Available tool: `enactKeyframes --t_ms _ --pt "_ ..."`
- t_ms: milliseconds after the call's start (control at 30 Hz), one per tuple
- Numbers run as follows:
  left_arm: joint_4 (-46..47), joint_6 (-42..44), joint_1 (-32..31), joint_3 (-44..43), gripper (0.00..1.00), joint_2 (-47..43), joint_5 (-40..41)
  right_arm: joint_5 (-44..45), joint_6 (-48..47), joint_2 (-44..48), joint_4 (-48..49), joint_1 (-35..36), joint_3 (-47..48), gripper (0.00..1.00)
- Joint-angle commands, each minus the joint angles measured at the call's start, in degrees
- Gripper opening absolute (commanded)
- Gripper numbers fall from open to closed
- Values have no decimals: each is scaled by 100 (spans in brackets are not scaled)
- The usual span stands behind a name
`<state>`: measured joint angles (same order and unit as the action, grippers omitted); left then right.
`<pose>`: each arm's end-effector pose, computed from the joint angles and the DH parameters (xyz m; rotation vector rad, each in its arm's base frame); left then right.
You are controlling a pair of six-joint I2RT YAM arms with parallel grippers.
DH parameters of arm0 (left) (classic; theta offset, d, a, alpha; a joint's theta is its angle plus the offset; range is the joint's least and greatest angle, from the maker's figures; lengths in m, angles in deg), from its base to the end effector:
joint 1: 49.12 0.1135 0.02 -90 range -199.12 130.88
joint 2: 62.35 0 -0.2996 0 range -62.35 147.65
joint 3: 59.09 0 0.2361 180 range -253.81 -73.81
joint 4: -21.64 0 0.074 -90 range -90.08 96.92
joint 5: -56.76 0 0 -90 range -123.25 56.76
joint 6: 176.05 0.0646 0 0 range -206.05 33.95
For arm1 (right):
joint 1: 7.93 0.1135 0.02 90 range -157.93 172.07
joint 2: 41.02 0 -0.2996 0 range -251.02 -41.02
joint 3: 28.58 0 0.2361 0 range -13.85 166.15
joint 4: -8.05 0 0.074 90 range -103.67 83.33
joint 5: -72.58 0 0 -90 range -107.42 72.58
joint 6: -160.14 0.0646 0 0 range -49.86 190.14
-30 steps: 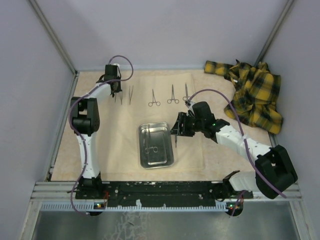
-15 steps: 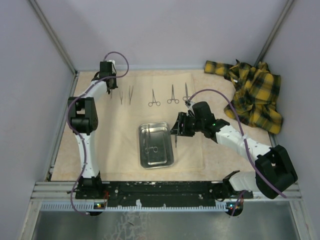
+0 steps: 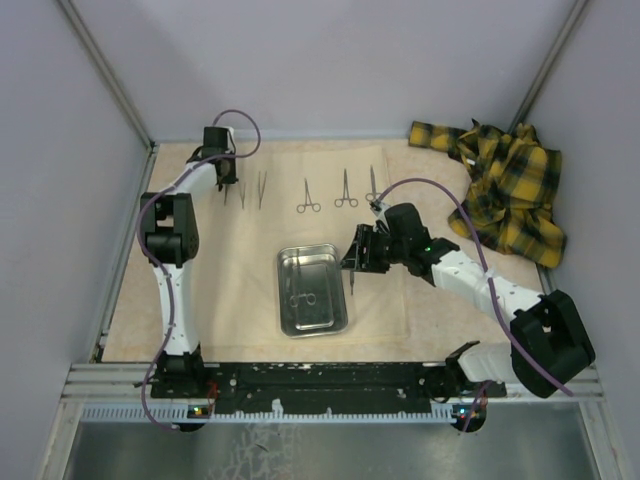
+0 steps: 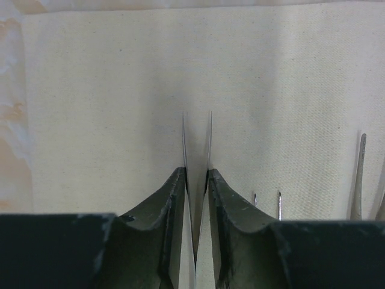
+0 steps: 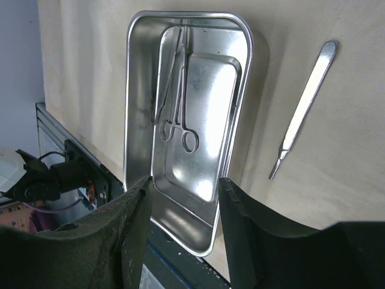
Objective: Open and lay out the surgical kit
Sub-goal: Adjust the medical item in the surgical kit.
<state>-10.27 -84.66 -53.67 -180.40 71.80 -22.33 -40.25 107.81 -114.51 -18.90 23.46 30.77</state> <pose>0.5557 -0.0320 0.1792 0.0282 2.3423 0.1965 0.2127 0.1591 0.2553 -0.0905 2.4607 1.0400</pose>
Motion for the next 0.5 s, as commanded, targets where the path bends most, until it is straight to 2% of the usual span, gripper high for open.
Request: enactKeyframes --t_ms 0,100,467 --pt "-109 1 7 -169 31 21 -91 -136 -18 213 114 16 19 48" --pt "-109 -56 -1 -116 37 -64 -108 -150 -18 219 110 16 22 48" --pt "-12 -564 -52 186 42 -1049 -112 5 6 353 41 219 62 49"
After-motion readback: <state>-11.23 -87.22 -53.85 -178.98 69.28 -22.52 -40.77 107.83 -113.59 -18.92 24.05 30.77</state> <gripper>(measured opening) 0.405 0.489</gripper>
